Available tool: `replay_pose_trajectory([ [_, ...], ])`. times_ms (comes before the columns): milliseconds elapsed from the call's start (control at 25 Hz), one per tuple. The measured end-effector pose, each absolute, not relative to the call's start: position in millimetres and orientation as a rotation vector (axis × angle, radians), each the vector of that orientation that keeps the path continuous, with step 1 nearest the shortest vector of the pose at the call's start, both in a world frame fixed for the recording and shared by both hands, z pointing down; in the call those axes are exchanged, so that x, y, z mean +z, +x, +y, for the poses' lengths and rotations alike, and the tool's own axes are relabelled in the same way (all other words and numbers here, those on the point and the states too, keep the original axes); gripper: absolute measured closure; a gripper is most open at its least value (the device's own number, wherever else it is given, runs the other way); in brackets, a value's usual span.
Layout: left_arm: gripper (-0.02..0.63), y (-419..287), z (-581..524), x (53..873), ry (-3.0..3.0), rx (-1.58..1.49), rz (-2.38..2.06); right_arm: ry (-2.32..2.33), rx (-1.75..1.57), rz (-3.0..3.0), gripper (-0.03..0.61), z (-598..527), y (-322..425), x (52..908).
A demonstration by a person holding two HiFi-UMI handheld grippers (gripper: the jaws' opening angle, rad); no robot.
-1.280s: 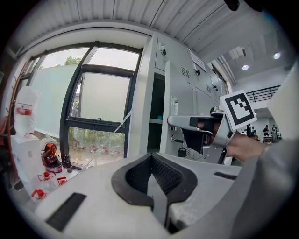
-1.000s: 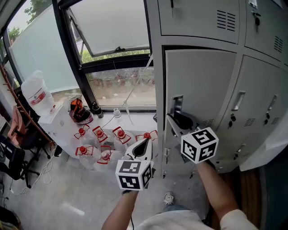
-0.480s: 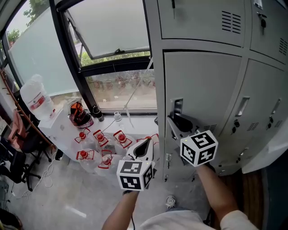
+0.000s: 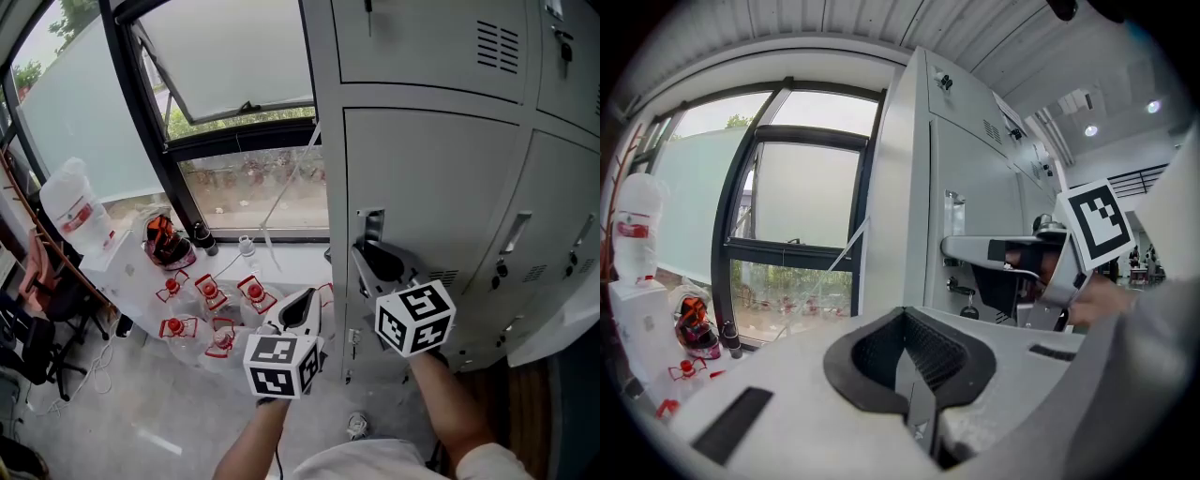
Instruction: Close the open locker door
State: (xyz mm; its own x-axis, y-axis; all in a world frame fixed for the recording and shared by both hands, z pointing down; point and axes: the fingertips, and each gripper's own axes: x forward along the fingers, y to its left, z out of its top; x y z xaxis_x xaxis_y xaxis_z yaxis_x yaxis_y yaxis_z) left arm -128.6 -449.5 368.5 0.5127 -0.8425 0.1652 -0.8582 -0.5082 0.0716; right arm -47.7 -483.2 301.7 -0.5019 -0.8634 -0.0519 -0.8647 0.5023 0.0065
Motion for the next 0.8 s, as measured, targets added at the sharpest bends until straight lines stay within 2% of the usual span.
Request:
replay_pose_trajectory([
  [800,0.607,-107,-482,371,2.633,0.185,-1.430,-1.605,0.055,2.649,0.540,-500,-46,302],
])
